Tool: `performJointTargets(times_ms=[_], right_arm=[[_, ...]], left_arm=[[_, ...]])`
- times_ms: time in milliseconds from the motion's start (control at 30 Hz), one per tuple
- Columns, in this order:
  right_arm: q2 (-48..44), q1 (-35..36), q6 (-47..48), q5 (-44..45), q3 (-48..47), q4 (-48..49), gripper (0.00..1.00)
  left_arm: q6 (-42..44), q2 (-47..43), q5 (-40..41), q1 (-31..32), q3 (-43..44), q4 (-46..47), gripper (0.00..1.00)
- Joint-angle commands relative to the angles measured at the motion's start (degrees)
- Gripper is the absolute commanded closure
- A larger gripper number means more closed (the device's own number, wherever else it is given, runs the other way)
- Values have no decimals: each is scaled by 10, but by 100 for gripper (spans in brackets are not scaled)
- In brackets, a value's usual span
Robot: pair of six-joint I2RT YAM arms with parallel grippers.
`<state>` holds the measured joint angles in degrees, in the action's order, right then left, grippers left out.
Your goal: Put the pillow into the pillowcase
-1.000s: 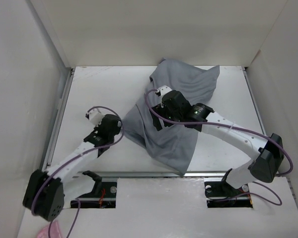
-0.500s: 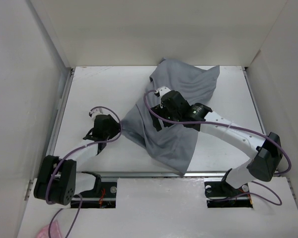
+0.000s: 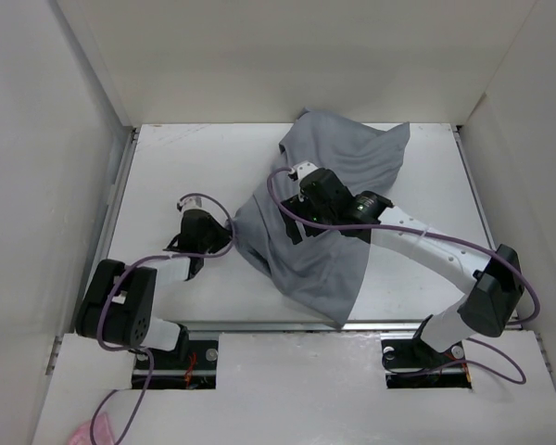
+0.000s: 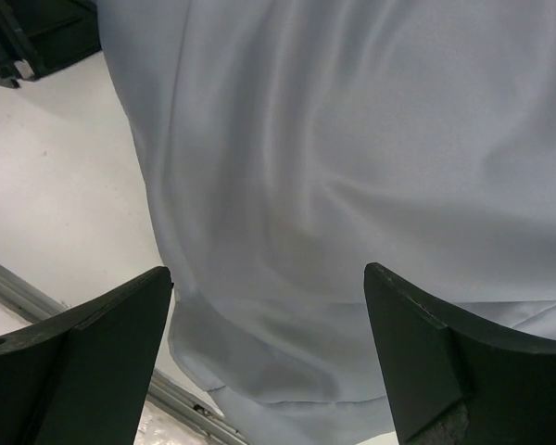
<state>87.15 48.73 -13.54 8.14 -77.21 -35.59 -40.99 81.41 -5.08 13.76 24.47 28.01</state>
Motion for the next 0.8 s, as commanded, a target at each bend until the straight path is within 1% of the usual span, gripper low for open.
performJointTargets(times_ms=[0, 33, 67, 100, 133, 167, 200, 233, 267, 333, 367, 433, 467, 500, 533, 600, 633, 667, 700, 733, 767], right_arm=[[4, -2, 16, 8, -23, 4, 10], [4, -2, 16, 14, -23, 4, 10], [4, -2, 24, 14, -23, -1, 10], [9, -2, 24, 14, -23, -1, 10], [9, -2, 30, 22, -23, -1, 10], [9, -2, 30, 28, -23, -1, 10], [9, -2, 36, 28, -23, -1, 10], [9, -2, 36, 33, -23, -1, 10], [9, -2, 36, 33, -23, 5, 10], [9, -2, 36, 33, -23, 5, 10], [9, -8, 30, 33, -23, 5, 10], [15, -15, 22, 39, -23, 5, 10], [15, -15, 16, 39, -23, 0, 10], [15, -22, 16, 39, -23, 0, 10], [15, -22, 16, 33, -23, 0, 10], [7, -22, 16, 33, -18, 0, 10], [7, -22, 16, 33, -18, 0, 10], [-2, -22, 16, 38, -13, 0, 10], [-8, -22, 16, 38, -8, 0, 10], [-15, -22, 16, 43, -7, 0, 10], [-15, -22, 5, 38, -2, -6, 10]], left_arm=[[-18, -59, 72, -3, 13, -14, 100], [-18, -113, 95, -3, 6, -36, 100], [-23, -148, 115, -3, -5, -90, 100], [-23, -185, 165, -3, -10, -120, 100], [-38, -262, 196, -3, -10, -153, 100], [-54, -299, 231, -9, -10, -234, 100], [-68, -329, 262, -9, -15, -272, 100], [-85, -354, 315, -20, -15, -309, 100], [-127, -380, 329, -44, -15, -377, 100], [-163, -370, 336, -68, -15, -427, 100], [-181, -333, 323, -80, -15, -445, 100], [-181, -274, 285, -114, -7, -460, 98], [-173, -241, 243, -123, -1, -460, 87], [-168, -177, 233, -128, 10, -484, 65], [-174, -152, 233, -128, 48, -504, 63], [-175, -125, 227, -121, 80, -524, 62], [-168, -132, 234, -110, 100, -535, 56], [-168, -142, 235, -109, 105, -535, 53], [-161, -158, 235, -109, 110, -535, 47], [-161, -196, 229, -109, 110, -540, 41], [-154, -216, 224, -104, 116, -540, 38]])
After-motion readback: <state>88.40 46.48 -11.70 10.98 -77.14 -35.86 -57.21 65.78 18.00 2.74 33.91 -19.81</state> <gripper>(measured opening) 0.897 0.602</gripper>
